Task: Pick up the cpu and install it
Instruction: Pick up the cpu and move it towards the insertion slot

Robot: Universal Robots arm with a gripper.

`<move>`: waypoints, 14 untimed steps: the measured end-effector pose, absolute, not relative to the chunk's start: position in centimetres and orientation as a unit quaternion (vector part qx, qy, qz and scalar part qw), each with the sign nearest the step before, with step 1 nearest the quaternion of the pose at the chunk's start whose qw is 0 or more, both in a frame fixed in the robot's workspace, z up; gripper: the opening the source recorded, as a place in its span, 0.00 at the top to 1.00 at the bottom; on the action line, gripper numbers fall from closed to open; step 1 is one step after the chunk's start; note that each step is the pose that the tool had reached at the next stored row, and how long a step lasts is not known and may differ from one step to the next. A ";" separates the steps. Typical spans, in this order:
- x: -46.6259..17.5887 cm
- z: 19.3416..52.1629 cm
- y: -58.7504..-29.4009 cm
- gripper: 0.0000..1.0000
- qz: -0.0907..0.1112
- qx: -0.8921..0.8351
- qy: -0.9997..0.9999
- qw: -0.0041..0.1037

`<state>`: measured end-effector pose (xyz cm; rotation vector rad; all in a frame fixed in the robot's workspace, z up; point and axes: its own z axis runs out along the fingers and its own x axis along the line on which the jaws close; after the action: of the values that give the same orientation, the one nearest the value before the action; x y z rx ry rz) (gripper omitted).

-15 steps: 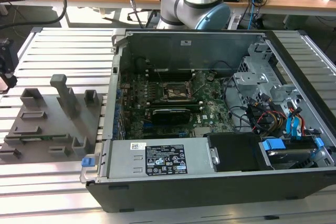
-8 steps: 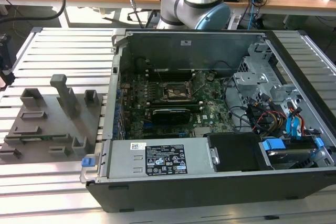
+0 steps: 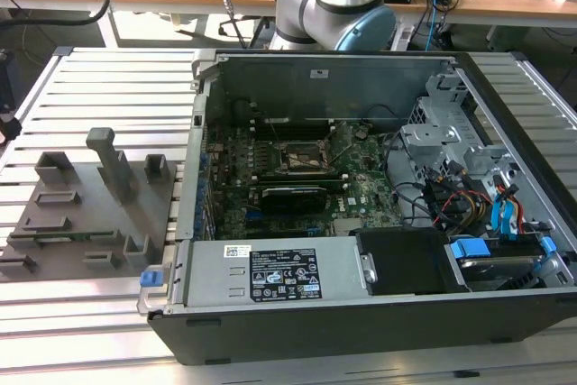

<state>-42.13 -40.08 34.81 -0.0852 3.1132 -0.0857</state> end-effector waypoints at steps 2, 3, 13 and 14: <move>-42.1 35.0 -40.1 0.45 -0.028 -0.027 0.999 0.013; -42.1 35.1 -40.1 0.45 -0.027 -0.027 0.999 0.013; -42.1 36.6 -40.1 0.45 -0.028 -0.027 0.999 0.013; -42.1 36.7 -40.1 0.45 -0.028 -0.027 0.999 0.013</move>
<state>-42.13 -40.08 36.72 -0.0852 3.1131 -0.0857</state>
